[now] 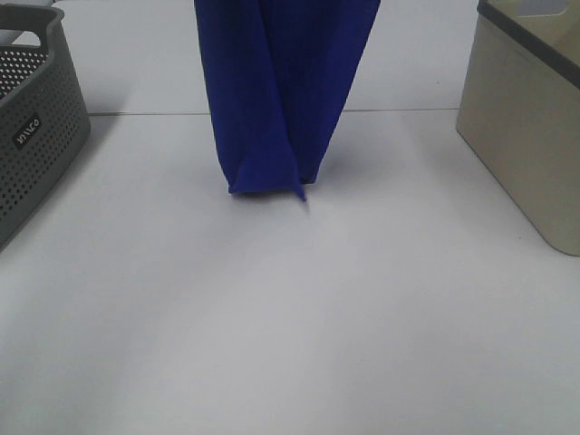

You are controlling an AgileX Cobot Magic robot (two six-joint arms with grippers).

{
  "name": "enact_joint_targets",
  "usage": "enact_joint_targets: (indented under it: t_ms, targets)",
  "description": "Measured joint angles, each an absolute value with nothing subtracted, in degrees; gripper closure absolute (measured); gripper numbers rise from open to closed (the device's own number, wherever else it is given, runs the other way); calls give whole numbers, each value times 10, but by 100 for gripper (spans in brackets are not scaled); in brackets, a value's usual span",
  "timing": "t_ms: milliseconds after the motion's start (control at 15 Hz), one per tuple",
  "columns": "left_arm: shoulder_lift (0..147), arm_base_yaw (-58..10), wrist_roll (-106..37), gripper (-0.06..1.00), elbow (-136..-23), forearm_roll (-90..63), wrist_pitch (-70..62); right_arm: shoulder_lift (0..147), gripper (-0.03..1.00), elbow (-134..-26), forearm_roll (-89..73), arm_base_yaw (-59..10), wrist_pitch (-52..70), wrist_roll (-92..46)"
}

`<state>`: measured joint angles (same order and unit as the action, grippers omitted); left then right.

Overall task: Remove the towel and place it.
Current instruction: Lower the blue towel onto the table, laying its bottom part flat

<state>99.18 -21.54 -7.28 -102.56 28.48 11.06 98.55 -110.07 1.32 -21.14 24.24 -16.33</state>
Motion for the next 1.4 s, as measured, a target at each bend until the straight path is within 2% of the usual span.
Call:
enact_joint_targets:
  t_ms: [333, 400, 533, 733, 1133, 1400]
  targets:
    - [1038, -164, -73, 94, -1026, 285, 198, 1035, 95, -1110, 29, -211, 150, -163]
    - [1067, -142, -79, 94, -1027, 285, 272, 1071, 95, -1153, 37, -211, 129, -163]
    - [1106, -123, -84, 94, -1049, 274, 331, 1113, 95, -1210, 41, -211, 125, -163]
    - [1168, -119, -100, 94, -1117, 251, 347, 1163, 95, -1275, 48, -211, 102, -164]
    - [1323, -115, -119, 94, -1410, 248, 323, 1208, 95, -1307, 52, -181, 15, -164]
    - [1375, -115, -91, 94, -1449, 253, 278, 1230, 95, -1312, 49, -166, 17, -164]
